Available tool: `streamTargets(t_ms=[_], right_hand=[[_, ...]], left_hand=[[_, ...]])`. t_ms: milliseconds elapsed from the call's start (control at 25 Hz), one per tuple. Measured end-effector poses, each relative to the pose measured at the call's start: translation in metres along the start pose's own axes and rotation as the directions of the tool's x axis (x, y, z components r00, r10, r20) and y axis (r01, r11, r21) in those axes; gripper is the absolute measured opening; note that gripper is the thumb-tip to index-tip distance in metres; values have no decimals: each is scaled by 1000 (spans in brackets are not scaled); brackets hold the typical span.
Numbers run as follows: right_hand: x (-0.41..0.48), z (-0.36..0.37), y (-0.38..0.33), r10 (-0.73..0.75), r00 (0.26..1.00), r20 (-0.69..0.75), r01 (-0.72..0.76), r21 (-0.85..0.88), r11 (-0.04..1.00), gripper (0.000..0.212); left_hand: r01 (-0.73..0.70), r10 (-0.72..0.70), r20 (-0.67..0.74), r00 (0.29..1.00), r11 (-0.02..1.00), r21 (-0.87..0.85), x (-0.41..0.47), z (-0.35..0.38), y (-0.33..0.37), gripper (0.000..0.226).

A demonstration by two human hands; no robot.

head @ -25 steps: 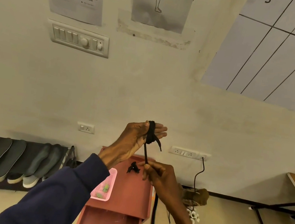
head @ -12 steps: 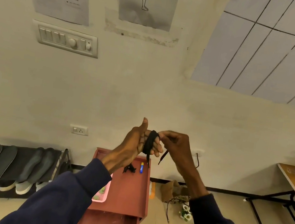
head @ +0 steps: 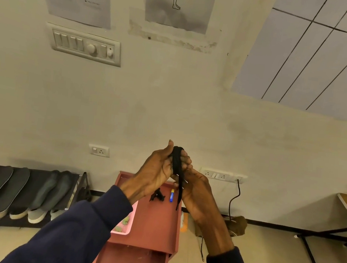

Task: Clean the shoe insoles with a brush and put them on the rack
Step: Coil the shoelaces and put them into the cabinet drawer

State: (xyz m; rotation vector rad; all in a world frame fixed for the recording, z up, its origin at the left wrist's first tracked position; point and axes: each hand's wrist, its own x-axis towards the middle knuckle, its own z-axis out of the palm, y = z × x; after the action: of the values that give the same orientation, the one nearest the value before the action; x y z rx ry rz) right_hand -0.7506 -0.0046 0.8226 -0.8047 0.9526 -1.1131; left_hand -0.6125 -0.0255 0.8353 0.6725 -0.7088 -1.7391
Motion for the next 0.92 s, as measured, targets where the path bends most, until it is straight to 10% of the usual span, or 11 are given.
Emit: streamTargets(t_ms=[400,640,800,920], right_hand=[[10,-12,5,61,997,-43,-50,215,975,34],[-14,-23,12,-129,992,7,123,-348,929,20],[-20,-22,24,-423,905,55,324,-734,597,9],[-13,-22,8,-654,672,346,511,-857,72,9]], left_hand=[[-4,4,1,1000,997,-80,-5,12,-5,39],[-74,79,44,996,993,-93,4,-1,-2,58],[-148,146,36,989,985,84,11,-8,1,55],[-56,107,-114,988,924,379,11,-5,-4,62]])
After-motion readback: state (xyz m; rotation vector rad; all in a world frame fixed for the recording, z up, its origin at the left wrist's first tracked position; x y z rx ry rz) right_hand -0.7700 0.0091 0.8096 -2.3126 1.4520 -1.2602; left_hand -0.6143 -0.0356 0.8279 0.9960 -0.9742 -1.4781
